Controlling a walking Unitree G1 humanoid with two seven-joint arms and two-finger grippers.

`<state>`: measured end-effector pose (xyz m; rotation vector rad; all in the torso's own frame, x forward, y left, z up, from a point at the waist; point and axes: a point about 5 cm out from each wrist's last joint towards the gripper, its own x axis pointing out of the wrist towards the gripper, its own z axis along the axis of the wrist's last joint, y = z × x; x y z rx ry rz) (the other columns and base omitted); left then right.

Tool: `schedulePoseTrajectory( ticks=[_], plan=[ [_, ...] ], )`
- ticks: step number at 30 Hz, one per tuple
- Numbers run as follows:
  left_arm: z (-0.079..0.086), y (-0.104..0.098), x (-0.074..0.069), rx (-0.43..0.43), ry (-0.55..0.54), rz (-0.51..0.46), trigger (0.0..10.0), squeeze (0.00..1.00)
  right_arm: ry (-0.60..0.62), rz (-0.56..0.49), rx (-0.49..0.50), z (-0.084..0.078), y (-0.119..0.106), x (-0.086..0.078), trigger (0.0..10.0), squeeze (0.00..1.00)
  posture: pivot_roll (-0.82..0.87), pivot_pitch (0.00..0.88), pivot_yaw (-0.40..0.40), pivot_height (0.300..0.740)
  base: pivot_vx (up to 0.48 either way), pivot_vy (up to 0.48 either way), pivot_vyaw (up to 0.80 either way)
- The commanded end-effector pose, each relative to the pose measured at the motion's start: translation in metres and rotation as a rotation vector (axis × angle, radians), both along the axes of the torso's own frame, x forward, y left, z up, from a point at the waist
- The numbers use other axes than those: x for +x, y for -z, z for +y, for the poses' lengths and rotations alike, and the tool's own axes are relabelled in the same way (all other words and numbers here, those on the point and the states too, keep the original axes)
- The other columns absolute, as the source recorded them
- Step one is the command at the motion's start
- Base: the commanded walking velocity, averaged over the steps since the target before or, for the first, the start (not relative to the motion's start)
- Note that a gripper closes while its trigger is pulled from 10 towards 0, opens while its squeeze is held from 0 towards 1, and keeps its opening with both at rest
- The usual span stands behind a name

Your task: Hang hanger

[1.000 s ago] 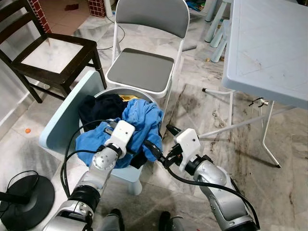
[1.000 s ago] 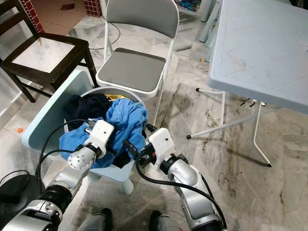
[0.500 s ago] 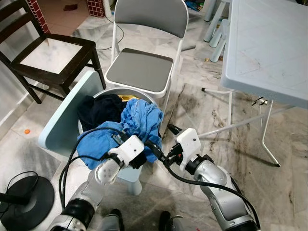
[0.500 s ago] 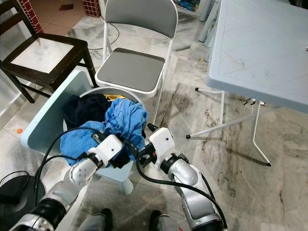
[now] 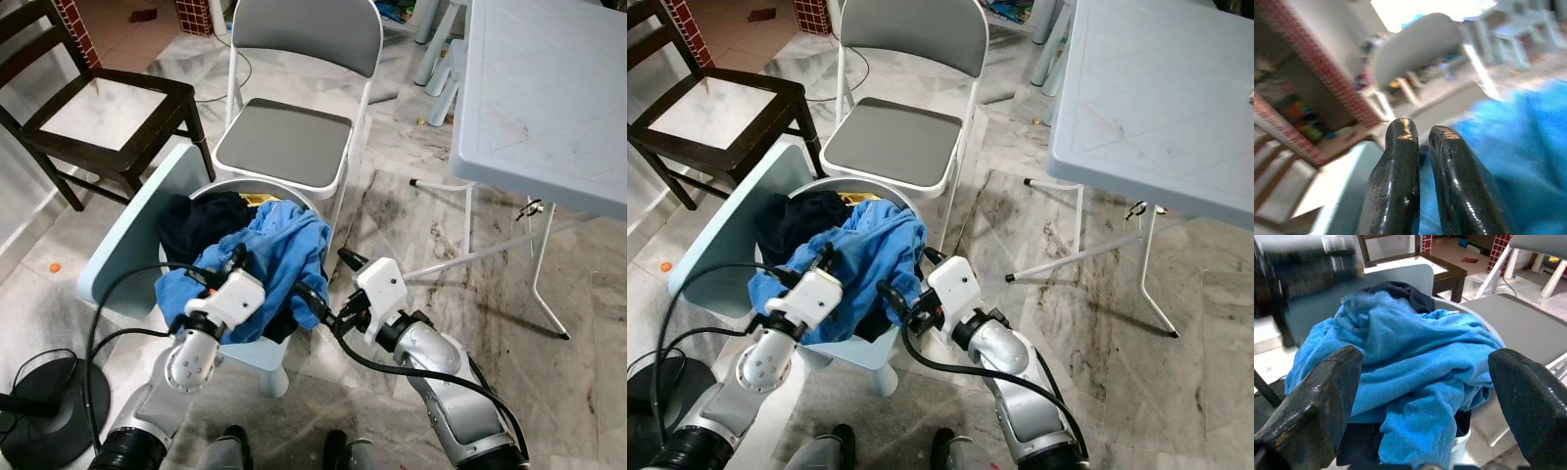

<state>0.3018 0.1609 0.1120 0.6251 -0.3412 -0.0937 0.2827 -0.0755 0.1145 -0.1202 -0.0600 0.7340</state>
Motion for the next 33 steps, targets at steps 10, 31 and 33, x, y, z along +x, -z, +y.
schedulePoseTrajectory(
  ticks=[10, 31, 33],
  plan=[
    [0.069, -0.012, 0.023, -0.148, -0.307, 0.078, 10.0, 1.00, -0.005, 0.006, -0.008, 0.000, 0.004, -0.002, 10.0, 0.00, 0.13, 0.244, -0.086, 0.740, 0.000, 0.000, 0.00],
    [0.021, 0.028, 0.032, -0.308, -0.006, 0.417, 10.0, 0.00, -0.007, -0.002, -0.020, 0.000, 0.004, -0.004, 10.0, 0.00, 0.11, 0.249, -0.087, 0.740, 0.000, 0.000, 0.00],
    [0.014, 0.031, 0.032, -0.298, 0.019, 0.437, 6.8, 0.00, -0.008, -0.004, -0.022, 0.000, 0.004, -0.004, 10.0, 0.00, 0.12, 0.249, -0.088, 0.740, 0.000, 0.000, 0.00]
  ],
)
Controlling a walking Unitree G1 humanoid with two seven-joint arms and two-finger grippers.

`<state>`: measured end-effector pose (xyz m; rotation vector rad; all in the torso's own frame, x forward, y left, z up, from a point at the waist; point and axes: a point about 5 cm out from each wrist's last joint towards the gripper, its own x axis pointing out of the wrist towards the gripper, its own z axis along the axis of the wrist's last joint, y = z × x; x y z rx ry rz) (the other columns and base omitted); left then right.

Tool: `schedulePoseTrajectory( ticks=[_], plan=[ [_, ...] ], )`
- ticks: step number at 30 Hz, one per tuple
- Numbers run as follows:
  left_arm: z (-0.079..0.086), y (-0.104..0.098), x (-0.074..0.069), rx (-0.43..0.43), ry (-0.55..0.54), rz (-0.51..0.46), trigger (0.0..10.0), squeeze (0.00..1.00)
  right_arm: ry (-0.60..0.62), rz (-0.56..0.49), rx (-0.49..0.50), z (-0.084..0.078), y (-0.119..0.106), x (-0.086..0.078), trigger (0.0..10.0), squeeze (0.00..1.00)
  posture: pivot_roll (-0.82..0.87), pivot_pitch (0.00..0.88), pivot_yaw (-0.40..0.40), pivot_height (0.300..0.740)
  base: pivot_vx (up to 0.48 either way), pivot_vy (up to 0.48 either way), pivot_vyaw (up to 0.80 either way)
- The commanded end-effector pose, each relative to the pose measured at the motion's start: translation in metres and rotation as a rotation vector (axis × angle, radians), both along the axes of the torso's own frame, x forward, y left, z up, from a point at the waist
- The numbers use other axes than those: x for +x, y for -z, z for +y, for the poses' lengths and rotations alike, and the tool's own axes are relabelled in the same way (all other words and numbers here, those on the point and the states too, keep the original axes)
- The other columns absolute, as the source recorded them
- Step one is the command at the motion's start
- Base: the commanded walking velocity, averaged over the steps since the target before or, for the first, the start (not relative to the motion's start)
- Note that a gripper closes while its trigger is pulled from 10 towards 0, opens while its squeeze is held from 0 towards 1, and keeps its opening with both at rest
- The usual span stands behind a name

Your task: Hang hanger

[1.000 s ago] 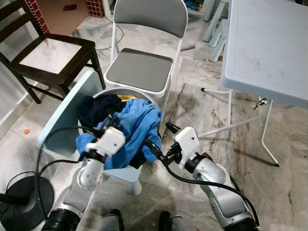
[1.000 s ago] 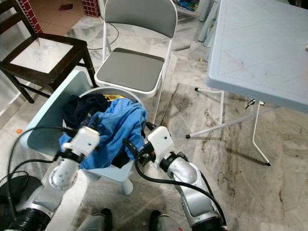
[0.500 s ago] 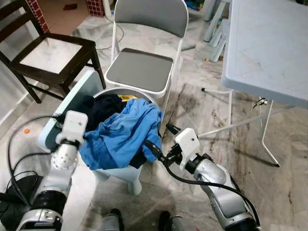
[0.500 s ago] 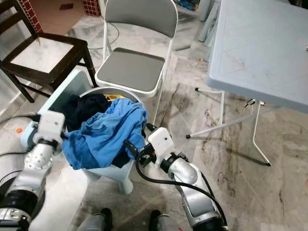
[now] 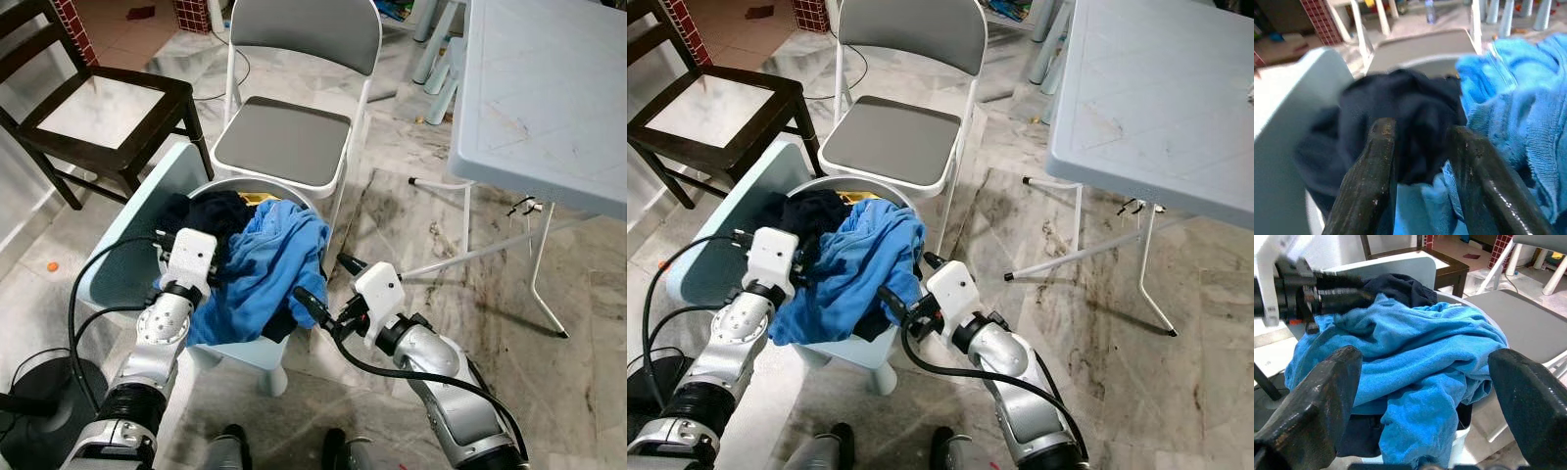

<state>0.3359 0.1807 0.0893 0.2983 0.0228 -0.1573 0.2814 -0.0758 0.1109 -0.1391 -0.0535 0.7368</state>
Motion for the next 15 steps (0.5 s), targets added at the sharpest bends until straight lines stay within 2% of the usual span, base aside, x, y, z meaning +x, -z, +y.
schedulePoseTrajectory(
  ticks=[1, 2, 7, 15],
  plan=[
    [-0.010, 0.009, -0.003, -0.008, 0.042, 0.047, 3.7, 0.00, -0.007, -0.004, -0.004, 0.001, 0.000, -0.003, 10.0, 0.00, 0.12, 0.249, -0.088, 0.740, 0.000, 0.000, 0.00],
    [-0.013, 0.010, -0.003, -0.010, 0.052, 0.051, 0.0, 0.00, -0.008, -0.004, -0.004, 0.001, 0.000, -0.003, 10.0, 0.00, 0.12, 0.248, -0.088, 0.740, 0.000, 0.000, 0.00],
    [-0.029, 0.014, -0.005, -0.041, 0.104, 0.078, 0.0, 0.00, -0.009, -0.007, -0.010, 0.001, 0.000, -0.003, 10.0, 0.00, 0.11, 0.246, -0.087, 0.740, 0.000, 0.000, 0.00],
    [-0.054, 0.012, -0.009, -0.009, 0.202, 0.059, 0.0, 0.00, -0.007, -0.010, -0.016, 0.000, 0.000, -0.003, 10.0, 0.00, 0.11, 0.246, -0.086, 0.740, 0.000, 0.000, 0.00]
  ],
)
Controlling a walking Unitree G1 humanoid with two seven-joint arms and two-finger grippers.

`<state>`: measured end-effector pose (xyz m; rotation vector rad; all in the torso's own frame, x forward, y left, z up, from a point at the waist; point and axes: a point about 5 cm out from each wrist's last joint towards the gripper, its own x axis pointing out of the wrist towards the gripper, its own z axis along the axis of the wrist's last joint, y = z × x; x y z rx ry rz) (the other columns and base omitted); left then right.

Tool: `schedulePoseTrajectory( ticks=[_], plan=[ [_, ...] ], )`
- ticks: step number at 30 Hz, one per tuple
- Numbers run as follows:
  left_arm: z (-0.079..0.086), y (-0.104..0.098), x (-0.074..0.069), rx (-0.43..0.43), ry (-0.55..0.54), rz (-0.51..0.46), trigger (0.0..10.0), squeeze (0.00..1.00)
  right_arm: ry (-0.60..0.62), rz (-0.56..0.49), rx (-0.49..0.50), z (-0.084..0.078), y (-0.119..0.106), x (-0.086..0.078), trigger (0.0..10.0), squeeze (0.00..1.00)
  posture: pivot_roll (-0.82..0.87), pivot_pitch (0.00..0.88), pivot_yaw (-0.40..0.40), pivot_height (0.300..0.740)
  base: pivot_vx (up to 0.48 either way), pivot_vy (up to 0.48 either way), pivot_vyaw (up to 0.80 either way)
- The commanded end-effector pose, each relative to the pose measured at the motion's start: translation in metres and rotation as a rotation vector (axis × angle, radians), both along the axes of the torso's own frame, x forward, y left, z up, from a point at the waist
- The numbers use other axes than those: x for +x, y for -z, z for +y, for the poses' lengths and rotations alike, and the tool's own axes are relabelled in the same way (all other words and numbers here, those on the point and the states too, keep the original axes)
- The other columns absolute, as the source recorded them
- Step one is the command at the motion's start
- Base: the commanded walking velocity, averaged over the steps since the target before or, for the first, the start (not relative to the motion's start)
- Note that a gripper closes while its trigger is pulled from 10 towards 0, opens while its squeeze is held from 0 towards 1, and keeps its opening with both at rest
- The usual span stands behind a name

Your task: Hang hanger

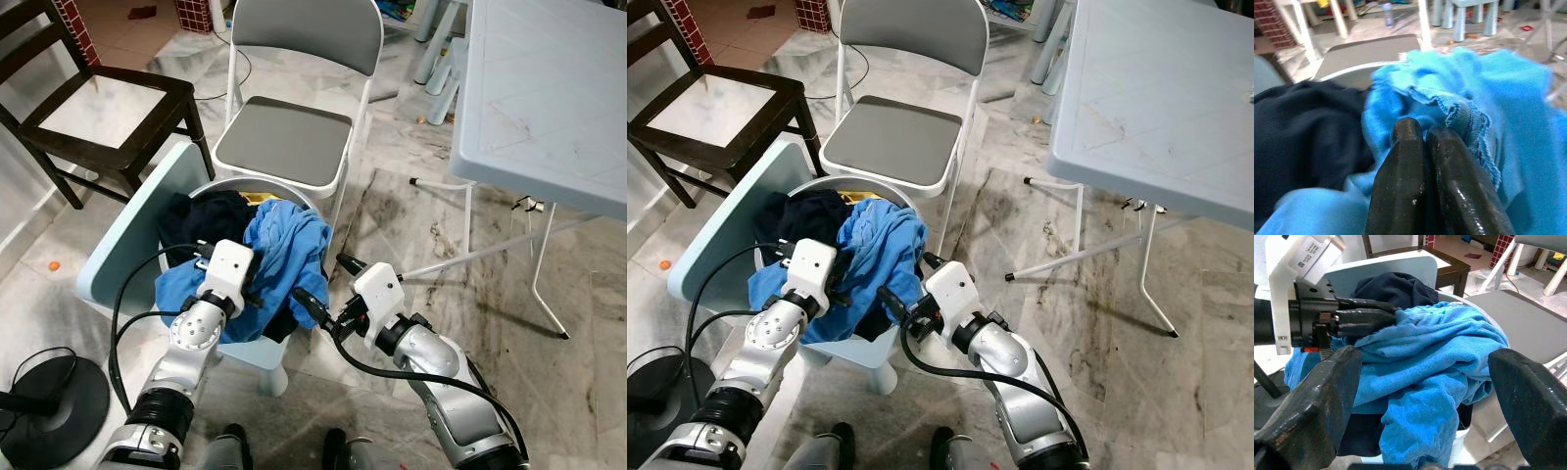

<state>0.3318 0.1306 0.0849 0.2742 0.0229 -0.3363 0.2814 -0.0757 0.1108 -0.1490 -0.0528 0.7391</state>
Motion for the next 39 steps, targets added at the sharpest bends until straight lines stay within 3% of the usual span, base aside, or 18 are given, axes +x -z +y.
schedulePoseTrajectory(
  ticks=[1, 6, 11, 12, 14, 17, 21, 22, 23, 26, 34, 36, 39],
  plan=[
    [-0.010, 0.008, -0.007, 0.037, 0.056, 0.034, 0.0, 0.00, -0.005, -0.008, -0.009, 0.000, 0.000, -0.002, 10.0, 0.00, 0.11, 0.245, -0.086, 0.740, 0.000, 0.000, 0.00],
    [-0.024, 0.014, -0.018, 0.131, 0.169, 0.039, 0.0, 0.00, -0.001, -0.010, -0.013, 0.000, 0.000, -0.002, 10.0, 0.00, 0.11, 0.245, -0.084, 0.740, 0.000, 0.000, 0.00],
    [-0.024, 0.022, -0.026, 0.199, 0.204, 0.054, 0.0, 0.00, -0.002, -0.009, -0.014, 0.000, 0.000, -0.003, 10.0, 0.00, 0.11, 0.245, -0.084, 0.740, 0.000, 0.000, 0.00],
    [-0.022, 0.024, -0.028, 0.232, 0.211, 0.055, 2.3, 0.00, -0.002, -0.009, -0.014, 0.000, 0.000, -0.003, 10.0, 0.00, 0.11, 0.244, -0.085, 0.740, 0.000, 0.000, 0.00],
    [-0.019, 0.026, -0.031, 0.280, 0.208, 0.039, 10.0, 0.00, -0.004, -0.009, -0.016, 0.000, 0.000, -0.002, 10.0, 0.00, 0.11, 0.243, -0.084, 0.740, 0.000, 0.000, 0.00],
    [-0.012, 0.026, -0.033, 0.272, 0.136, 0.024, 10.0, 0.00, -0.006, -0.010, -0.018, 0.000, 0.000, -0.002, 10.0, 0.00, 0.12, 0.244, -0.086, 0.740, 0.000, 0.000, 0.00],
    [0.006, 0.018, -0.037, 0.237, -0.021, -0.069, 10.0, 0.00, -0.009, -0.009, -0.023, 0.001, 0.001, -0.002, 10.0, 0.00, 0.12, 0.248, -0.092, 0.740, 0.000, 0.000, 0.00],
    [0.008, 0.018, -0.038, 0.233, -0.034, -0.075, 10.0, 0.93, -0.010, -0.010, -0.024, 0.001, 0.001, -0.002, 10.0, 0.00, 0.12, 0.248, -0.093, 0.740, 0.000, 0.000, 0.00],
    [0.012, 0.016, -0.039, 0.237, -0.057, -0.101, 10.0, 1.00, -0.011, -0.009, -0.025, 0.001, 0.001, -0.002, 10.0, 0.00, 0.13, 0.249, -0.094, 0.740, 0.000, 0.000, 0.00],
    [0.013, 0.013, -0.040, 0.234, -0.061, -0.125, 10.0, 1.00, -0.014, -0.009, -0.026, 0.001, 0.001, -0.002, 10.0, 0.00, 0.13, 0.249, -0.095, 0.740, 0.000, 0.000, 0.00],
    [0.008, -0.014, -0.048, 0.212, -0.001, -0.334, 10.0, 1.00, -0.027, -0.009, -0.030, 0.005, 0.002, -0.001, 10.0, 0.00, 0.14, 0.245, -0.096, 0.740, 0.000, 0.000, 0.00],
    [0.019, -0.020, -0.045, 0.211, -0.066, -0.356, 10.0, 1.00, -0.029, -0.011, -0.032, 0.005, 0.002, -0.001, 10.0, 0.00, 0.14, 0.246, -0.094, 0.740, 0.000, 0.000, 0.00],
    [0.039, -0.014, -0.039, 0.208, -0.117, -0.272, 10.0, 1.00, -0.028, -0.010, -0.032, 0.005, 0.002, -0.002, 10.0, 0.00, 0.14, 0.246, -0.096, 0.740, 0.000, 0.000, 0.00]
  ],
)
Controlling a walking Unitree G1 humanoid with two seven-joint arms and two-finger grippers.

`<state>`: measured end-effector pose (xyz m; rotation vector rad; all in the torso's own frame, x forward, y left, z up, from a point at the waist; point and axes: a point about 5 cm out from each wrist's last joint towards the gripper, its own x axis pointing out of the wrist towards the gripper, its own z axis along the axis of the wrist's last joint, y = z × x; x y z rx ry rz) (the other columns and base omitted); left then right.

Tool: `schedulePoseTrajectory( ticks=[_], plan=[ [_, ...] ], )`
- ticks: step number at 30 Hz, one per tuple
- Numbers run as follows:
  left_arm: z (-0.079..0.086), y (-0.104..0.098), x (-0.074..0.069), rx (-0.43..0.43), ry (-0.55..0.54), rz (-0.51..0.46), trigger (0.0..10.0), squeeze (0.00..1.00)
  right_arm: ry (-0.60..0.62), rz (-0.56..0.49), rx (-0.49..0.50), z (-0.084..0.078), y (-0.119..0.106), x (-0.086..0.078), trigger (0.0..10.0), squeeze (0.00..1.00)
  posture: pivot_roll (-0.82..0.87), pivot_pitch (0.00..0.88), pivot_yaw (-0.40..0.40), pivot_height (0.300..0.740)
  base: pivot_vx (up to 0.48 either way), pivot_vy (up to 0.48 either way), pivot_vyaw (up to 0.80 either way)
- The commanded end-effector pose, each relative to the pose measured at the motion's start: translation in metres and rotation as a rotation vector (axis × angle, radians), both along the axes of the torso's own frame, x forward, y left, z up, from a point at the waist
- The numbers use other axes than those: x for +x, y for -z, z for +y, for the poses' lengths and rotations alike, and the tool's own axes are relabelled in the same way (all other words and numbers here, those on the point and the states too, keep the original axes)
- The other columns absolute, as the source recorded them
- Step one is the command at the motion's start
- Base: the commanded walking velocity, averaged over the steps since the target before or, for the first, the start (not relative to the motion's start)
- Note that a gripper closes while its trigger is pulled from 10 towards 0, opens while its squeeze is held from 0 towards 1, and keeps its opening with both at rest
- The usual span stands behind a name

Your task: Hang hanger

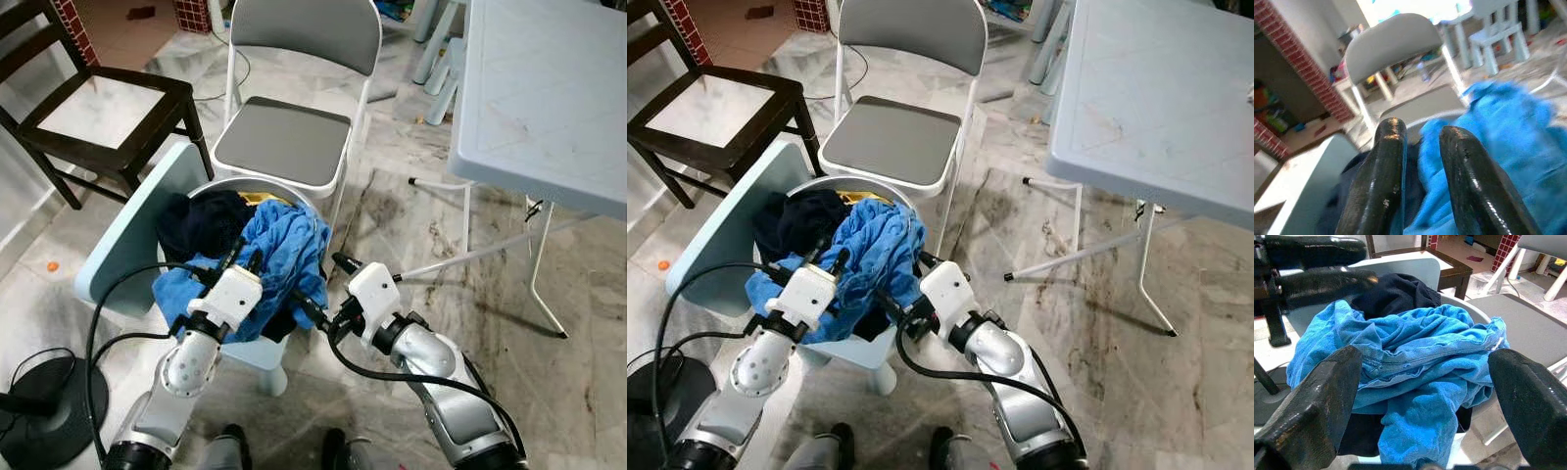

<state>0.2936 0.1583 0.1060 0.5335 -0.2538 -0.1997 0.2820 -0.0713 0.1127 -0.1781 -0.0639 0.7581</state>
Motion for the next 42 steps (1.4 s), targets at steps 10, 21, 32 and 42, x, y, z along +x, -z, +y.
schedulePoseTrajectory(
  ticks=[10, 21, 32, 42],
  plan=[
    [0.030, 0.032, -0.008, 0.004, 0.078, 0.287, 10.0, 0.49, -0.009, 0.015, -0.014, 0.000, 0.005, -0.003, 10.0, 0.00, 0.14, 0.255, -0.097, 0.740, 0.000, 0.000, 0.00],
    [0.036, 0.033, -0.008, 0.016, 0.194, 0.366, 10.0, 0.00, -0.009, 0.020, -0.020, 0.001, 0.007, -0.004, 10.0, 0.00, 0.14, 0.258, -0.092, 0.740, 0.000, 0.000, 0.00],
    [0.048, 0.055, -0.028, 0.041, 0.195, 0.473, 0.0, 0.00, -0.007, 0.024, -0.025, 0.000, 0.008, -0.005, 10.0, 0.00, 0.14, 0.266, -0.090, 0.740, 0.000, 0.000, 0.00],
    [0.048, 0.061, -0.038, 0.051, 0.184, 0.464, 0.0, 0.00, -0.013, 0.023, -0.027, 0.003, 0.009, -0.005, 10.0, 0.00, 0.15, 0.268, -0.086, 0.740, 0.000, 0.000, 0.00]
  ],
)
